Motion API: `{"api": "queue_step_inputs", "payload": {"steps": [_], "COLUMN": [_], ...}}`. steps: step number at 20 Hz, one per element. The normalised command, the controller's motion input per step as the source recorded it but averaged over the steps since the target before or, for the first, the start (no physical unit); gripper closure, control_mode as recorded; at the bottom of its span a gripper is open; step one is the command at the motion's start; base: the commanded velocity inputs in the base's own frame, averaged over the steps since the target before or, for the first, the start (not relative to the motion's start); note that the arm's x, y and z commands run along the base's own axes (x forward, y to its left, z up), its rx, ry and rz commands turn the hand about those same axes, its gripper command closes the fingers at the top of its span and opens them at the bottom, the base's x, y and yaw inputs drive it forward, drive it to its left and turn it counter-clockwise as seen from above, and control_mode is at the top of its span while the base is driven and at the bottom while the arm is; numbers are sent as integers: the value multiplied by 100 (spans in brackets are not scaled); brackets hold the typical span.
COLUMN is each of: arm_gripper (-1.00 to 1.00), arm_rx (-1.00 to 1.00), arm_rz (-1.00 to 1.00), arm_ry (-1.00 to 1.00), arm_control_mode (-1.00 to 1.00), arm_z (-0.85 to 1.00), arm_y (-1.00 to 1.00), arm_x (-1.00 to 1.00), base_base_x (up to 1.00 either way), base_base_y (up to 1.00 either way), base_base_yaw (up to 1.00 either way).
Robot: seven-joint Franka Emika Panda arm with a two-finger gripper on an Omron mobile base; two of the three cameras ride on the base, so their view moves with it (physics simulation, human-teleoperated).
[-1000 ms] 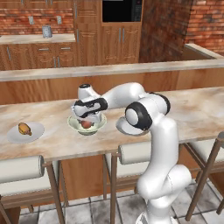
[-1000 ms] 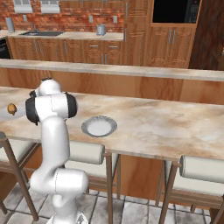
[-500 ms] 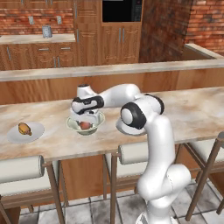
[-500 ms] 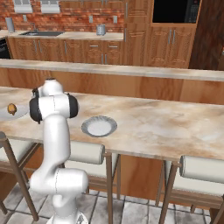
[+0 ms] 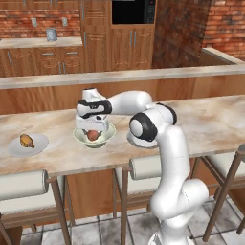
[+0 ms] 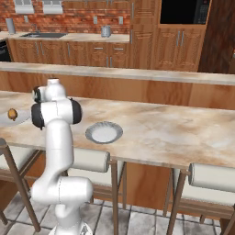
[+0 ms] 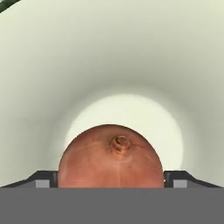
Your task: Pick the chicken drumstick and onion from their plates and place them in the bowl. Then put the bowl in the fridge.
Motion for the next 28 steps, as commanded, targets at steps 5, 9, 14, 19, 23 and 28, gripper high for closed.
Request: {"api": "queue_step_inputs", "payload": {"steps": [5,9,14,19,23,28], "arm_gripper": [-100,-100,-100,-100,-100,-100], "arm_rx": [0,0,1,3,2,4], "arm_rz": [0,0,0,1,3,15], "arm_ry": [0,0,-2,-4,-9,-21], "arm_control_mode": [-100,-100,-100,-100,-100,-100], "arm_z": [29,23,36,20,13,8], "arm_y": [-2,-5,-16,-18,-22,-43], "arm_x": [-27,-24,-46,-73,-78,-76], "base_base_x": [0,0,0,0,0,0], "base_base_y": [0,0,0,0,0,0], "base_base_yaw": [0,0,0,0,0,0]}}
